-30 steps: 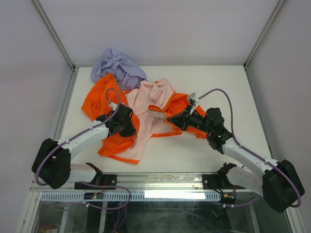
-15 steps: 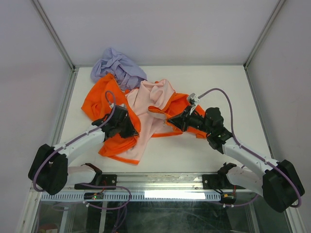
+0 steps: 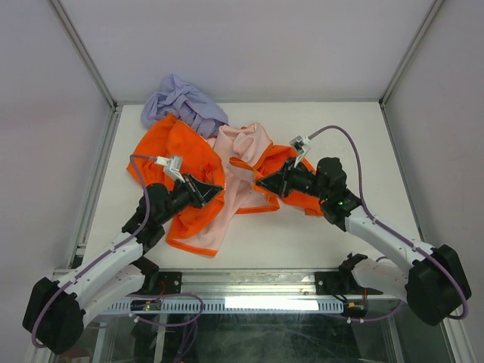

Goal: Zip up the jacket

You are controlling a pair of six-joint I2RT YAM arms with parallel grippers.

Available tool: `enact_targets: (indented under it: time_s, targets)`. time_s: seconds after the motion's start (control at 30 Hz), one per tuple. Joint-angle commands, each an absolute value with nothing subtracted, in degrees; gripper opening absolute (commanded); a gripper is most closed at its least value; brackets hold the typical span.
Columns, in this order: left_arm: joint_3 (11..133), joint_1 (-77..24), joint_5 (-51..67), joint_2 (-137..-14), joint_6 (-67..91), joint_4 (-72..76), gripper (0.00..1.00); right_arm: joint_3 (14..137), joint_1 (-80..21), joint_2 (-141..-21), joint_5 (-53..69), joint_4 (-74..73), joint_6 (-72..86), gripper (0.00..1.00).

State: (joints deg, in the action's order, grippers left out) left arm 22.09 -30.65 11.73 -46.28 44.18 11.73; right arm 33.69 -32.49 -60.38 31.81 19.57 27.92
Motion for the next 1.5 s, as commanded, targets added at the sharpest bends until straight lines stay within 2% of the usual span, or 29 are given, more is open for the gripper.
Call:
enact_targets:
  time_s: [0.0, 0.2, 0.5, 0.9, 1.47]
  targets:
    - [19.0, -30.47, 15.97, -46.6, 41.6, 37.73, 0.0, 37.87, -32.51, -63.15, 35.91, 21.4, 38.64, 0.0]
    - [17.48, -30.5, 16.92, -51.42, 34.26, 58.83, 0.0, 39.13, -33.74, -66.27, 38.19, 27.12, 45.82, 0.0]
    - [17.35, -30.43, 20.22, -57.79, 28.82, 72.63, 0.0, 39.79, -34.44, -69.95, 40.9, 40.67, 53.92, 0.0]
    - [17.48, -30.55, 22.13, -59.63, 29.13, 74.72, 0.0, 43.34, -35.82, -73.49, 45.55, 46.59, 55.32, 0.0]
    - [17.16, -31.37, 22.28, -60.03, 31.35, 76.61, 0.0, 43.34, -36.61, -76.57, 45.04, 52.33, 56.43, 0.0]
